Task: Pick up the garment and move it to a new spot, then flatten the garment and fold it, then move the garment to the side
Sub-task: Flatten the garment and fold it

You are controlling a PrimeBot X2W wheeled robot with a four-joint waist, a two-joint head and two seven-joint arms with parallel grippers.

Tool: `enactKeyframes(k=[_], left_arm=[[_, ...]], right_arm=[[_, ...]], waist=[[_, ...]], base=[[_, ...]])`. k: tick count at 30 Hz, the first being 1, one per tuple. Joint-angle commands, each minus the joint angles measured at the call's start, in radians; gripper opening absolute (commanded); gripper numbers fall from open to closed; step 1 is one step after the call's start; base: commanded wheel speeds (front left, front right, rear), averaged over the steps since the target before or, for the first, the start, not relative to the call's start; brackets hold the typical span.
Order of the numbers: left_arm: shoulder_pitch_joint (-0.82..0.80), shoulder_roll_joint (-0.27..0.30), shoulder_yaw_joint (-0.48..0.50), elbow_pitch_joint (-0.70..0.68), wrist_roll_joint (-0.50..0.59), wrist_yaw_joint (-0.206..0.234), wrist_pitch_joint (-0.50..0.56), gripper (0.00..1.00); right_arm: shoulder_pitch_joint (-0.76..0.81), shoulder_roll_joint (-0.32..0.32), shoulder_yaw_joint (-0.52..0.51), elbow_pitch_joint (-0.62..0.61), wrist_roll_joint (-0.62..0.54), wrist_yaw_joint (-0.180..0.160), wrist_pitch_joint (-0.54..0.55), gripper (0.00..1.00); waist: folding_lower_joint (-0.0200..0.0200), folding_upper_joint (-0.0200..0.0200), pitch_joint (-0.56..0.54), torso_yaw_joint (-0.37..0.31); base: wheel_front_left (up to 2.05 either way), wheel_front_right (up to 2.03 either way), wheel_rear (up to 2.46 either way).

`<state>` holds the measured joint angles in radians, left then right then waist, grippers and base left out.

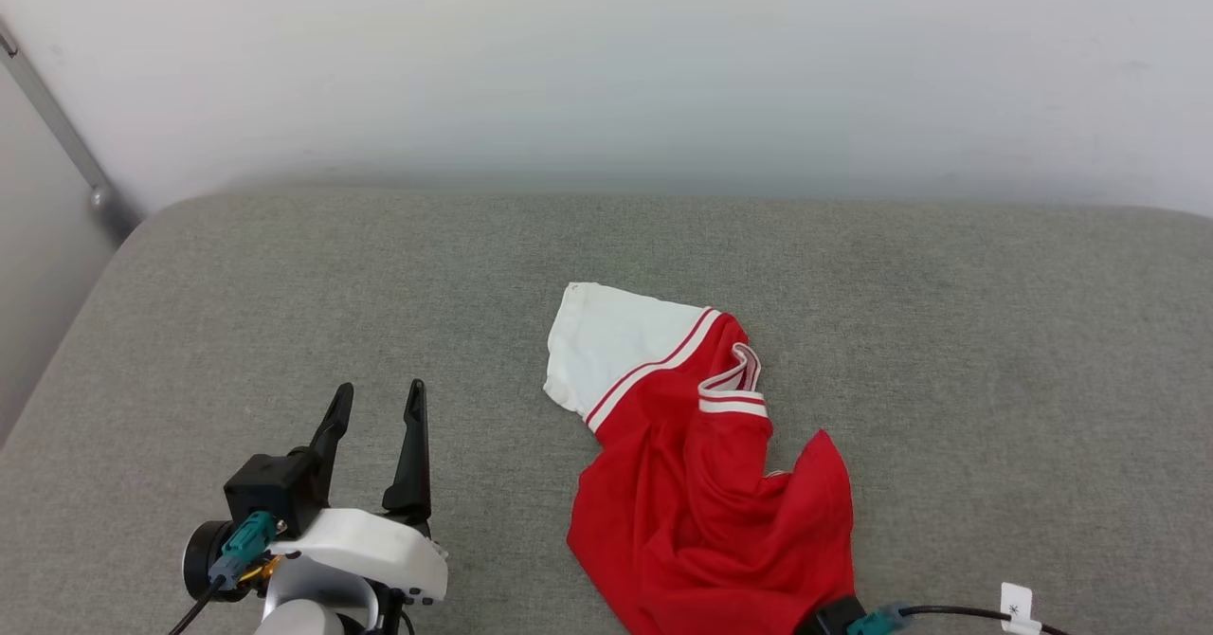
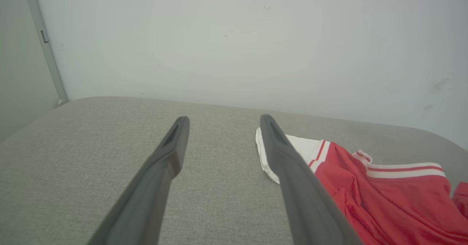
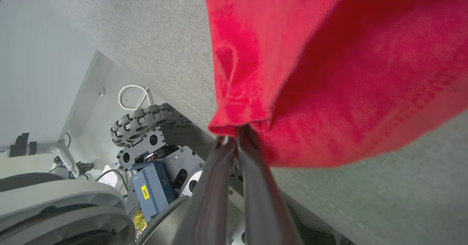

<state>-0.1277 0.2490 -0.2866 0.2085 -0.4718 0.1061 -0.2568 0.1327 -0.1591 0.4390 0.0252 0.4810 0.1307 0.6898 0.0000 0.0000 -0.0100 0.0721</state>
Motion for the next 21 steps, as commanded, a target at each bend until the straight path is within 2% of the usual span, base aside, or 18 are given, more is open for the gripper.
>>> enactKeyframes(k=[1,2,9,14,19,21], left_arm=[[0.011,0.001,-0.001,0.003,-0.003,0.003,0.003,1.00],[0.014,0.001,-0.002,0.003,-0.004,0.005,0.005,1.00],[0.023,0.013,-0.004,-0.003,-0.003,0.014,0.014,1.00],[0.027,0.018,-0.002,-0.009,-0.005,0.020,0.015,1.00],[0.018,0.017,-0.003,-0.018,-0.008,0.024,0.014,1.00],[0.005,0.018,-0.006,-0.022,-0.008,0.018,0.011,1.00]], right_arm=[[0.010,0.009,0.001,0.014,-0.015,0.000,-0.026,0.87],[0.011,0.022,-0.006,0.016,-0.017,0.000,-0.056,1.00],[-0.008,0.056,-0.044,-0.091,-0.041,0.000,-0.268,1.00],[-0.029,0.060,-0.113,-0.174,-0.050,0.000,-0.360,1.00],[-0.088,0.029,-0.224,-0.150,-0.060,0.000,-0.341,1.00],[-0.138,-0.016,-0.259,-0.103,-0.059,0.000,-0.259,1.00]], waist=[[0.0000,0.0000,-0.002,-0.004],[0.0000,0.0000,-0.003,-0.005],[0.0000,0.0000,-0.012,-0.008],[0.0000,0.0000,-0.013,-0.009],[0.0000,0.0000,-0.001,0.002],[0.0000,0.0000,0.016,0.018]], base=[[0.00,0.00,0.00],[0.00,0.00,0.00],[0.00,0.00,0.00],[0.00,0.00,0.00],[0.00,0.00,0.00],[0.00,0.00,0.00]])
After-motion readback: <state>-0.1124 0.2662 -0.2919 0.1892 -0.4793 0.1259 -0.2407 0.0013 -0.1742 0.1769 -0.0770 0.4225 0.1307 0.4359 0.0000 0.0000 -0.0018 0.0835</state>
